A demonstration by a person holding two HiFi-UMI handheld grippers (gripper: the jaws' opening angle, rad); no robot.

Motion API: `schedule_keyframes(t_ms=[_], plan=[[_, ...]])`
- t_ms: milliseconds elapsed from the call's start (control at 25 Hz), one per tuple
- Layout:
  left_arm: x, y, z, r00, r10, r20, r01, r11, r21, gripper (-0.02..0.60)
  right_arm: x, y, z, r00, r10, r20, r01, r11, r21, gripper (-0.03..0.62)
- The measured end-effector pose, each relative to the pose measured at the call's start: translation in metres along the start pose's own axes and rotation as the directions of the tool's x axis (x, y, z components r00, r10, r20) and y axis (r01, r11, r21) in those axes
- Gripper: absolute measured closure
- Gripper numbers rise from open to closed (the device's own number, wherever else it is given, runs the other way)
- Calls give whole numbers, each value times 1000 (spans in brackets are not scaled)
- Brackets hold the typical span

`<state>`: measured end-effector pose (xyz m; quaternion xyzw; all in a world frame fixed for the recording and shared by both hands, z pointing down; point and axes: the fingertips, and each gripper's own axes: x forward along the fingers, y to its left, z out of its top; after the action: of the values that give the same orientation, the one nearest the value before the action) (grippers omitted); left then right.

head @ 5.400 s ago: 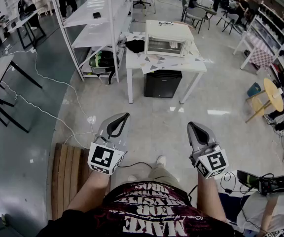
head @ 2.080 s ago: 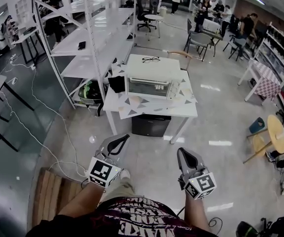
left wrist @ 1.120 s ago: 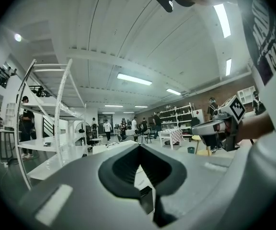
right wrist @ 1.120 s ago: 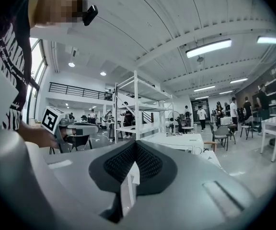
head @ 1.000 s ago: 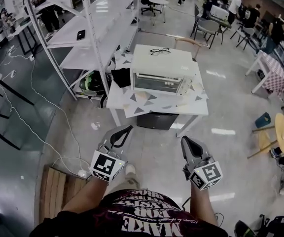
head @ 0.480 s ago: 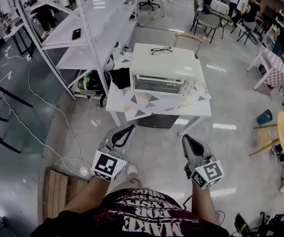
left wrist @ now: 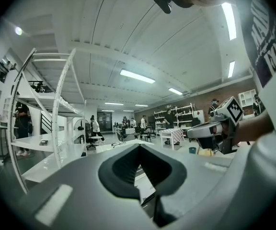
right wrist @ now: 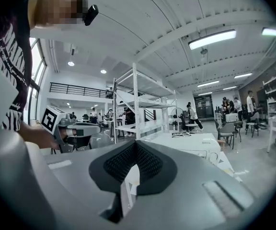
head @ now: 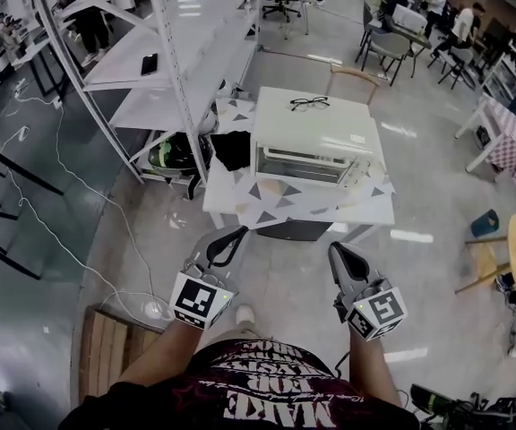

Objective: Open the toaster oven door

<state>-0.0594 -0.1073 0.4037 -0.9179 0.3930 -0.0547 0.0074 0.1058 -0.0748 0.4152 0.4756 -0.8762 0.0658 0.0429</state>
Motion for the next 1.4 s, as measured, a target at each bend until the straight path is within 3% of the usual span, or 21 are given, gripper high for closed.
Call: schedule_keyframes(t_ms=[600, 1040, 1400], plan=[[36, 32, 7, 994, -91, 67, 91, 996, -5, 578, 37, -9, 12, 998, -64, -3, 64, 998, -9, 568], [42, 27, -1, 989, -144, 29, 145, 989, -27, 578, 29, -10, 12, 994, -108, -2, 108, 994, 16, 568], [50, 29, 3, 990, -127, 56, 129, 991, -33, 578, 38, -19, 22, 997, -76, 4, 76, 997, -2, 568]])
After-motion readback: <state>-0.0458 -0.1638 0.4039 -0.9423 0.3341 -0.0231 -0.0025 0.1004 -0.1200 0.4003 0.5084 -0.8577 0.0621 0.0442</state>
